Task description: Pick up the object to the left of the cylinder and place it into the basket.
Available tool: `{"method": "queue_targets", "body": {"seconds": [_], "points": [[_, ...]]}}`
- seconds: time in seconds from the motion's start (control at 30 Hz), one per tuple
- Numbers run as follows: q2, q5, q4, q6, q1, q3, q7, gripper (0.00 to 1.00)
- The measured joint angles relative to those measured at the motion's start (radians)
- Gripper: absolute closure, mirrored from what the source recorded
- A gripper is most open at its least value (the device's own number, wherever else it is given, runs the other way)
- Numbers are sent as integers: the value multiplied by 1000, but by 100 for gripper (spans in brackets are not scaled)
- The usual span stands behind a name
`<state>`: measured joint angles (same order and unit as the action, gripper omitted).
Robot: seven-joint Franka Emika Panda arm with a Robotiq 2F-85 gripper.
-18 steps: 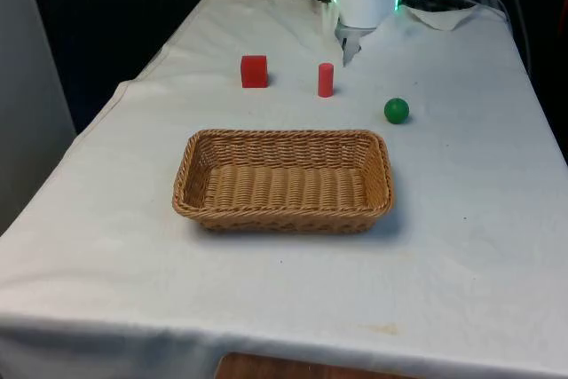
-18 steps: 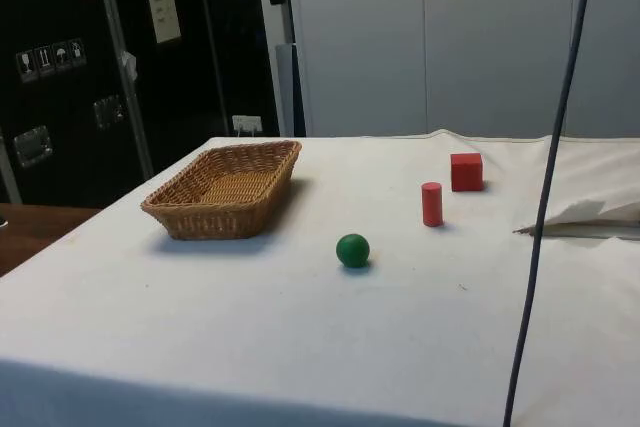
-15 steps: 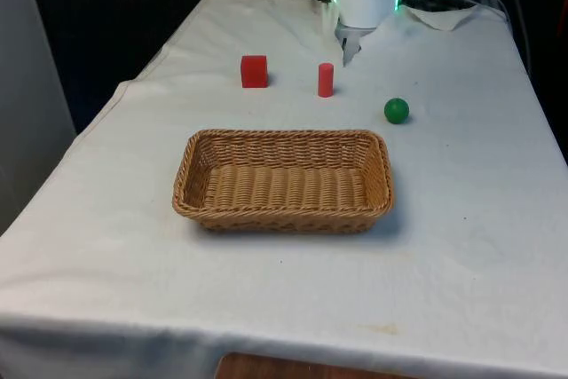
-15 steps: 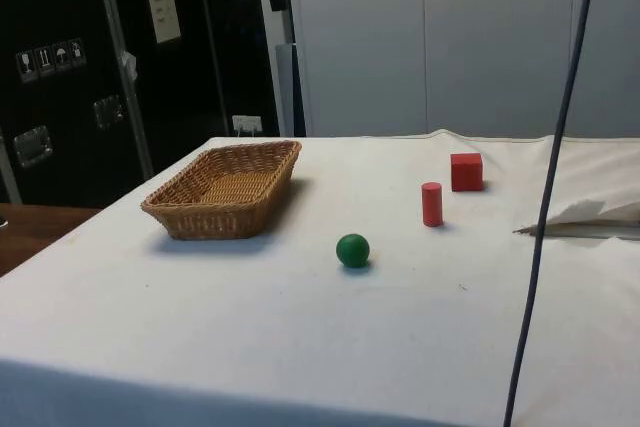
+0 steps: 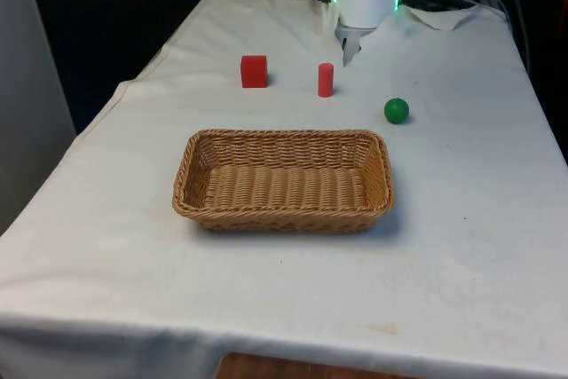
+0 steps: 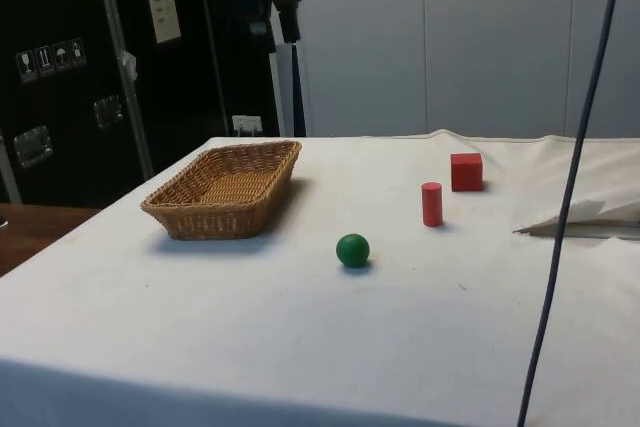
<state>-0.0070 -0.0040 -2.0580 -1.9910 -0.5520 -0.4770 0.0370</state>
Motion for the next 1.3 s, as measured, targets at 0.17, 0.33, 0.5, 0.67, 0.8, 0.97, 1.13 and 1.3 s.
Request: {"method": "queue_targets", "body": {"seconds": [0.17, 0.33, 0.5, 0.67, 0.8, 0.97, 1.13, 1.3], "points": [[-22, -13, -65, -57, 0, 16, 19, 0], [-41, -27, -135, -120, 0, 35, 42, 0], [-50, -37, -178, -164, 0, 45, 56, 0], [-55, -42, -225, -216, 0, 55, 67, 0], [-46, -44, -263, -272, 0, 63, 74, 0], [-30, -44, -272, -295, 0, 67, 77, 0], [2, -44, -300, -356, 0, 74, 82, 0], [21, -44, -328, -405, 0, 77, 83, 0]]}}
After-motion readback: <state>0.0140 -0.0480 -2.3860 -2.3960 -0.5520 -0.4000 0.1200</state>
